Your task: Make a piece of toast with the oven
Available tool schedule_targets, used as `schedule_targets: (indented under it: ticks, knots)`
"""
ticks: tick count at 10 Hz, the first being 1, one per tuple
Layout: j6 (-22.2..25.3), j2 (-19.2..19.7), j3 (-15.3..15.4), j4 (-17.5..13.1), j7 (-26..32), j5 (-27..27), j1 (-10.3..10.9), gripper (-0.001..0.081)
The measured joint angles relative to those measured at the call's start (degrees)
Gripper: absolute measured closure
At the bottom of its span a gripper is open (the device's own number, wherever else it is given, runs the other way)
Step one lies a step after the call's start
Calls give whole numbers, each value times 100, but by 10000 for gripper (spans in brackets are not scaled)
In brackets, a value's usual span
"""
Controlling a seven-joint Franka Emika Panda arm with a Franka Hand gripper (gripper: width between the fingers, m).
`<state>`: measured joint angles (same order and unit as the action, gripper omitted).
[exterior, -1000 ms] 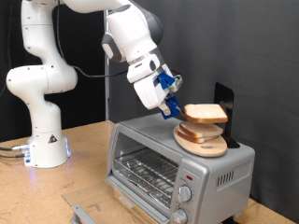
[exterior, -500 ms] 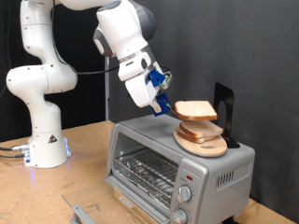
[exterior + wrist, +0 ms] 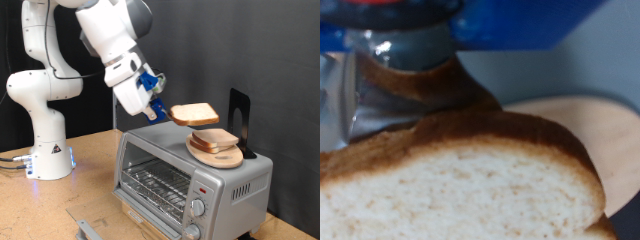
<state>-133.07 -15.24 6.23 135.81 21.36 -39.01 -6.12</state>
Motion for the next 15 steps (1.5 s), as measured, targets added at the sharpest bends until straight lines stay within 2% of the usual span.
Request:
schedule_targets:
  ticks: [3,6,8,10,13,15]
  knots:
    - [752,-97,-479,-19,672,336,-289,540]
    - [1104,-181,-897,9,1280,398,-518,540]
    - [1226,-192,-1059,7,1421,399,-595,540]
    - [1226,-167,-1052,16,1488,394,-592,540]
    - [1231,-98,-1180,105,2383,408,-607,540]
    - [994,39,-1261,162,2793,408,-628,540]
